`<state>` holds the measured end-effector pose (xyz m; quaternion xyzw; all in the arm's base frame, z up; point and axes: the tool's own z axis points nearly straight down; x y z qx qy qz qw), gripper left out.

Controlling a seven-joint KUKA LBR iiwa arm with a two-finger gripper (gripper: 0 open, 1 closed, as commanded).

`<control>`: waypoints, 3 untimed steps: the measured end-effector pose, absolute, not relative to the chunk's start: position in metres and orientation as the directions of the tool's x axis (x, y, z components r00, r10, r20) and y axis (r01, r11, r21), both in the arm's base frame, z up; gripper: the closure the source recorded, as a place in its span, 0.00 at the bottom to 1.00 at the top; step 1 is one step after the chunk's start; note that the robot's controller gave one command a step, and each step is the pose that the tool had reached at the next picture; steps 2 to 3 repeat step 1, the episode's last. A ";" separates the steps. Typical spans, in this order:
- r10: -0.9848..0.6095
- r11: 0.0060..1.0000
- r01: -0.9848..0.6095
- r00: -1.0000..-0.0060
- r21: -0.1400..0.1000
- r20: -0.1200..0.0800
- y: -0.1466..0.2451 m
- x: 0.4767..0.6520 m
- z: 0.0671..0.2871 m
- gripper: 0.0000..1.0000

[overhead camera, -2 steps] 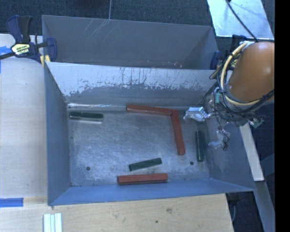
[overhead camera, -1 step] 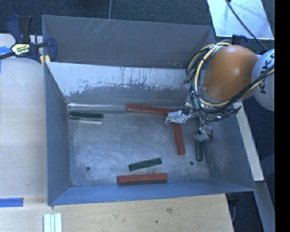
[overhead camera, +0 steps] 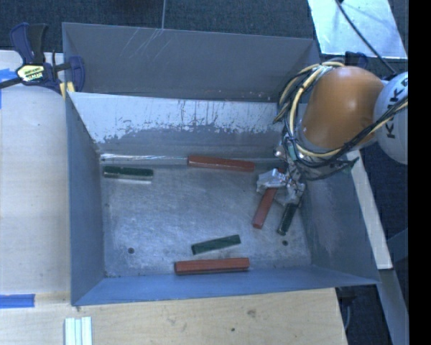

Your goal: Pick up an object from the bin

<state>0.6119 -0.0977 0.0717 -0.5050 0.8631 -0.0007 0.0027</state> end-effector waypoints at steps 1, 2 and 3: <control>-0.866 0.501 -0.866 -0.501 -0.011 -0.005 -0.102 0.590 0.232 1.00; -0.866 0.501 -0.866 -0.501 -0.011 -0.005 -0.102 0.590 0.232 1.00; -0.866 0.501 -0.866 -0.501 -0.011 -0.005 -0.102 0.590 0.232 1.00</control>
Offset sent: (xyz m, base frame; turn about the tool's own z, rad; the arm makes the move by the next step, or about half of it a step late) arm -0.0240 -0.0038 0.1549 0.0091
